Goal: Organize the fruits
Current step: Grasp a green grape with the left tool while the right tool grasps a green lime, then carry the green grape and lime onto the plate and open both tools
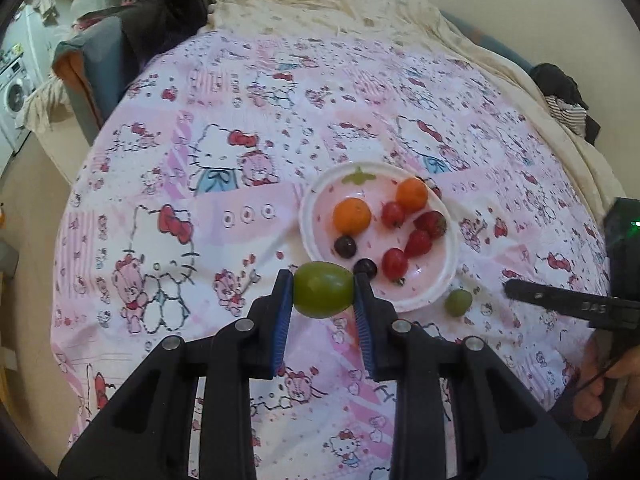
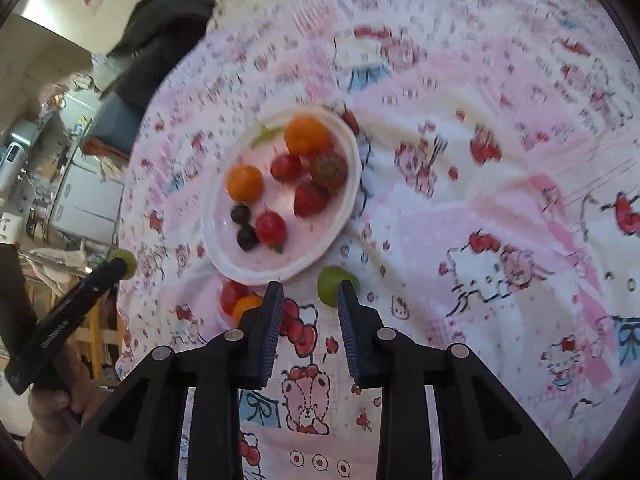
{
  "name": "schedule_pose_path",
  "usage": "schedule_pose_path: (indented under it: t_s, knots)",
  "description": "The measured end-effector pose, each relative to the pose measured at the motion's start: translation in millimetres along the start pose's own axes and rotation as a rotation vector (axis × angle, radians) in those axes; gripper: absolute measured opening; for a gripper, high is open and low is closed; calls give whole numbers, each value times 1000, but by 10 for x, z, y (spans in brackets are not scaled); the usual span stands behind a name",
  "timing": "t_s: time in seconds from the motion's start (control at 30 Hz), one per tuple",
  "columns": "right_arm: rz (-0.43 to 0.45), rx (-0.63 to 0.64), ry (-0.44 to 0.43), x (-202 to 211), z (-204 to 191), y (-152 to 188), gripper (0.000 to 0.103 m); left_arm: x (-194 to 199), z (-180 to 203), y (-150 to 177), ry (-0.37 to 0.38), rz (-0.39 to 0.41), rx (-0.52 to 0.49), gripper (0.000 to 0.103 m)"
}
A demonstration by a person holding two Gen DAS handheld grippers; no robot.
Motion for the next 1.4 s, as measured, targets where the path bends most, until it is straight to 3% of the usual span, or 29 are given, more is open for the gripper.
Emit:
schedule_pose_path:
  t_s: [0.07,0.17,0.43,0.5,0.53,0.73,1.0,1.13,1.4]
  knots:
    - [20,-17,11,23,32,-29,35,-44,-44,14,-3,-13,22,26]
    - [-25,-35,39,-159,91,-60,52,-119,-58,51,-2,-35,35,26]
    - [-175,72,133,-751,-10,38,48,-161,-4,68,-2,-32,14,26]
    - [-179,97,144,-798,-32,56,32,-167,-10,46,3,-32,25,26]
    - [-179,97,139,-797,-20,62,31,-168,-11,38,4,-31,29,26]
    - [-112,16,58,-470,82,-13,29,-173,-10,-16,-4,-17,21,26]
    - [78,5,-87,-47,-119,-360,29,-241,-23,-248,-18,24,-34,26]
    - [84,25,-132,-126,-249,-552,29,-325,-84,-346,20,32,28,26]
    - [7,49,-101,-600,-322,-692,29,-693,192,-348,13,-25,-48,26]
Point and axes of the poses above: each gripper's, at about its wrist camera, not at the fingertips, and x roughly against the way its jaws point, z to its right, y to its underside, the point moved 1 cm from there along -x, roughly the way its jaws point, and after that the axes turned 6 degrees about z, right-handed, at the moved point
